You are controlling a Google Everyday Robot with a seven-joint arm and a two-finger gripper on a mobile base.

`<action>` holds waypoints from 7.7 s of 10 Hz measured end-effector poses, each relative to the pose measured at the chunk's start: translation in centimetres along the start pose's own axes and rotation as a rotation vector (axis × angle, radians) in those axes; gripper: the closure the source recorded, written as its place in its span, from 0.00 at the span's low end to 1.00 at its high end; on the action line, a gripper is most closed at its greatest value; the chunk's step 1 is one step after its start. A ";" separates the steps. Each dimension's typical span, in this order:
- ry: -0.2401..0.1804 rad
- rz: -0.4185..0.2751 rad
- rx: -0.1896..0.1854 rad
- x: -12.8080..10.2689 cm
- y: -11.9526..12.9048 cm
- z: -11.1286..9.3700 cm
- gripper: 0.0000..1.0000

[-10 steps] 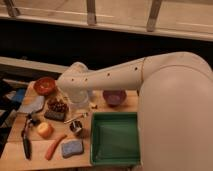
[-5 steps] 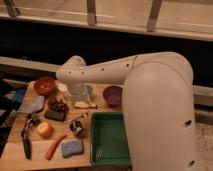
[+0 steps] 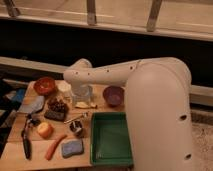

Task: Place fork in purple bowl

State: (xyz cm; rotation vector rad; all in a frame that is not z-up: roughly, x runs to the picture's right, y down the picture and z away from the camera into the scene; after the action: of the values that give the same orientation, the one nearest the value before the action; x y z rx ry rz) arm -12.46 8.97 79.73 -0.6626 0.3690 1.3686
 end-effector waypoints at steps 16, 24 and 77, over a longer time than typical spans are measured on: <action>0.018 0.032 -0.154 -1.3 -2.8 3.6 0.35; 0.027 0.066 -0.132 -2.3 -4.3 4.1 0.35; -0.463 0.732 -0.313 -9.6 -32.0 -17.3 1.00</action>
State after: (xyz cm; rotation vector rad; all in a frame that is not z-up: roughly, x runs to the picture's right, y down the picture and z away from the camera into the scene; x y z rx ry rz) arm 19.26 -11.31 79.28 -0.4487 0.0070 2.2533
